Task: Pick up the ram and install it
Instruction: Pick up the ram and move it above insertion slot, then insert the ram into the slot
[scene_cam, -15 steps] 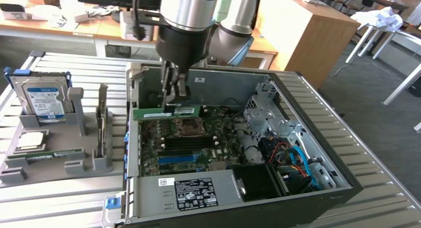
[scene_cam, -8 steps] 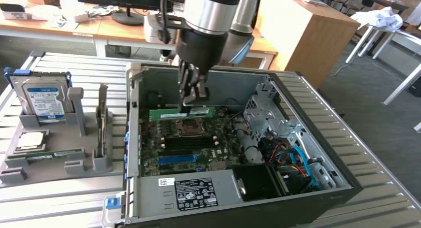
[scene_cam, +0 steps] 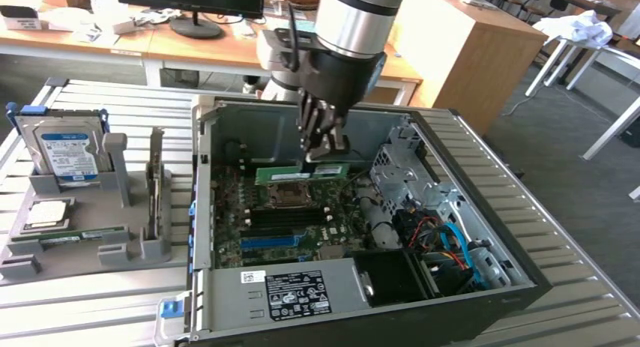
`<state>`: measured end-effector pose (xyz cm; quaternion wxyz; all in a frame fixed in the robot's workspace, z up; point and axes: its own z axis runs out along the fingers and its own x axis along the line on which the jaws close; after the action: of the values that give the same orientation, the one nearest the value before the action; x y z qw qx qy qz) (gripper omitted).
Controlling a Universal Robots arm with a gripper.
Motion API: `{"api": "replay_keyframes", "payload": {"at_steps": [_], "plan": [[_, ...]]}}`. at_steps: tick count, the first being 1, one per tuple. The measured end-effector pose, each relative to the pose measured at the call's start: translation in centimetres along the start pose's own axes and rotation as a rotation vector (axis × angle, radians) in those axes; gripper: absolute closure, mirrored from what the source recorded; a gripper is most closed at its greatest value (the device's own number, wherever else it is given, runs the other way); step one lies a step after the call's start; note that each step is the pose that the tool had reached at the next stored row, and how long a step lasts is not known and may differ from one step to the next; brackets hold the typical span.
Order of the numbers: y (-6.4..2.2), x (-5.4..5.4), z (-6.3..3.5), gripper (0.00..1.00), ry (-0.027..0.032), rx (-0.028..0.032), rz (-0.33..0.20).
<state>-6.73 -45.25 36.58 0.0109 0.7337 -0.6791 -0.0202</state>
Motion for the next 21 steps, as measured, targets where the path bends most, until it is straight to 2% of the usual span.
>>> {"api": "replay_keyframes", "payload": {"at_steps": [9, 16, 19, 21], "plan": [[-3.86, 0.3, -0.04, 0.88, 0.0000, -0.0007, 0.000], [-3.95, 0.3, 0.02, 0.88, -0.0011, -0.0006, 0.000], [-3.97, 0.1, 0.55, 0.88, -0.0008, -0.0008, 0.000], [-4.03, -0.5, 0.93, 0.88, -0.0010, -0.0009, 0.000]]}}
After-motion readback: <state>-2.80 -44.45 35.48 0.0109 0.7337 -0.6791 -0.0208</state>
